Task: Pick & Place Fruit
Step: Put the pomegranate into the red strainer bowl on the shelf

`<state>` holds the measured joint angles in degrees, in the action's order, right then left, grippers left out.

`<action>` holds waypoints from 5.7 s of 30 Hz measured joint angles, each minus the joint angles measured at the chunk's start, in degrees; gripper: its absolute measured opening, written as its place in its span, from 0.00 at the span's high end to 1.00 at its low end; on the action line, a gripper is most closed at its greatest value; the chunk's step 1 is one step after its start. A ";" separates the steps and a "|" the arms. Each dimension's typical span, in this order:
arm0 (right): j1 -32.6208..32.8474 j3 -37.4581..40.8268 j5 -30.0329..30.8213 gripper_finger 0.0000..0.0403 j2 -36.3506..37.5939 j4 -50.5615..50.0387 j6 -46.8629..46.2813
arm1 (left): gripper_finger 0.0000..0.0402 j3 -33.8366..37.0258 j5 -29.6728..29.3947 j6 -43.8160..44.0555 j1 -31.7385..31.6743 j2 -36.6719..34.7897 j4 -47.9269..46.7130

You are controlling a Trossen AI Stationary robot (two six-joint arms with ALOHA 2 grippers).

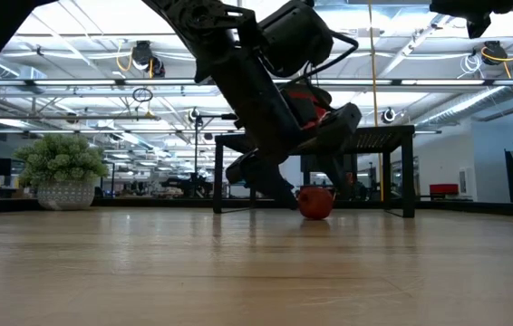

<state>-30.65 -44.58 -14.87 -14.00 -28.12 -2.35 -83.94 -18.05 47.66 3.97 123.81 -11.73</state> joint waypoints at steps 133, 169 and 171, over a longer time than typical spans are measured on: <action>0.00 14.40 1.17 0.87 13.75 0.10 -4.04 | 0.48 -0.04 5.80 -15.14 7.37 -17.16 46.96; 0.00 31.95 1.42 0.87 13.73 21.09 -10.07 | 0.48 -0.04 39.07 -12.91 7.63 -17.14 78.24; 0.00 31.95 1.44 0.87 13.73 21.09 -10.08 | 0.48 -0.04 39.02 -16.95 7.71 -17.14 75.92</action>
<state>-30.65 -12.62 -13.43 -0.27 -7.03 -12.43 -83.99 20.97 30.71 11.67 106.67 64.19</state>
